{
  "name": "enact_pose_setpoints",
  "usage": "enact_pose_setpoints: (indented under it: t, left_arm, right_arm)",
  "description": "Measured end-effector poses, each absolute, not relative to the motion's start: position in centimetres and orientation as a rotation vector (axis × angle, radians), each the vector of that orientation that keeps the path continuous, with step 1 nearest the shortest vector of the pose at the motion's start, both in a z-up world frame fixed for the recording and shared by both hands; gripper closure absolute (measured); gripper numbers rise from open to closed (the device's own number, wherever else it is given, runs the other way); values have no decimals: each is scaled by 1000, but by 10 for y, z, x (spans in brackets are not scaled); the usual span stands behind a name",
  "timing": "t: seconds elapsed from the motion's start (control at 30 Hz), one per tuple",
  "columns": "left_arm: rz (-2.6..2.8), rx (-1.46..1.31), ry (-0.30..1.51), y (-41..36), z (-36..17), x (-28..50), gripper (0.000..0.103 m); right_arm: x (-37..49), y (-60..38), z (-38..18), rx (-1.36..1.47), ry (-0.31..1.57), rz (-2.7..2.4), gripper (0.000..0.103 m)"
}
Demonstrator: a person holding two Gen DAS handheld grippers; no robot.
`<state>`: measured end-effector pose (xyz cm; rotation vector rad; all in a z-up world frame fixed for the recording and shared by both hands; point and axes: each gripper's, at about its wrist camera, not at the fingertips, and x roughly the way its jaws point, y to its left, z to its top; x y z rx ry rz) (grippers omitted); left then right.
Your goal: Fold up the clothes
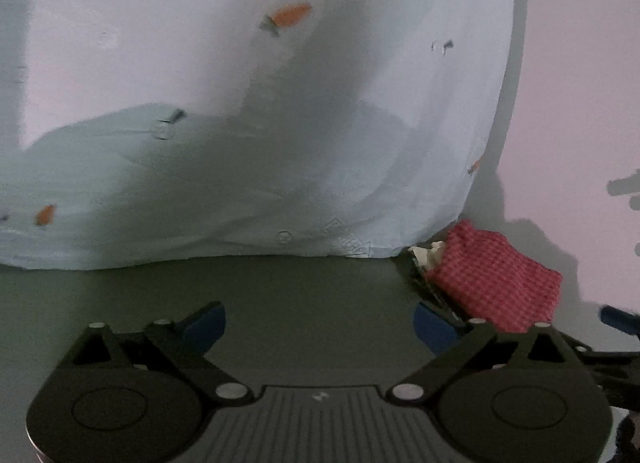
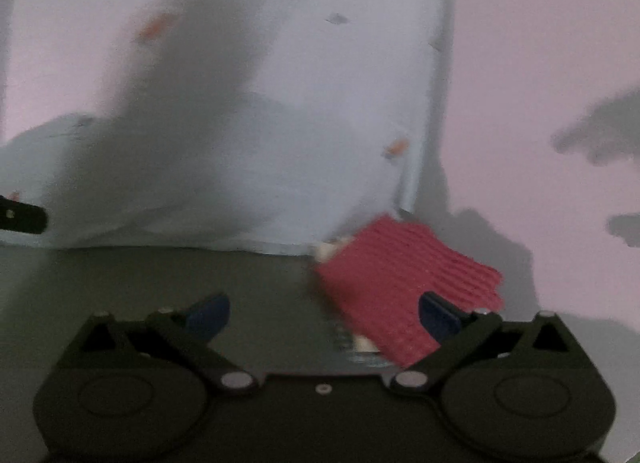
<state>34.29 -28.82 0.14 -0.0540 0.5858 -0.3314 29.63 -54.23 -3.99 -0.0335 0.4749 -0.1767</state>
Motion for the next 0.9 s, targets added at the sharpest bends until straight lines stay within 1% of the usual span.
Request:
enact_pose_setpoints:
  t: [0.17,0.4,0.53,0.7,0.9]
  left_arm:
    - [-327,-115,546,-236,2,279,0]
    - [-295,-79,438,-174,16,190,0]
    - [-257,-119,442,-141,21,144,0]
    - [-189,-54,430,-111,24,82,0]
    - [-167,-120,511,-79,15,47,0]
  right_arm:
    - [248,-477,-28,20,435,-42,1]
    - [187,-402,-17,63,469,63,0]
    - [148,-362,-7,48,442,88,0]
    - [91,-317,4,77,427,92,0]
    - [45,-283,5,56,471,61,1]
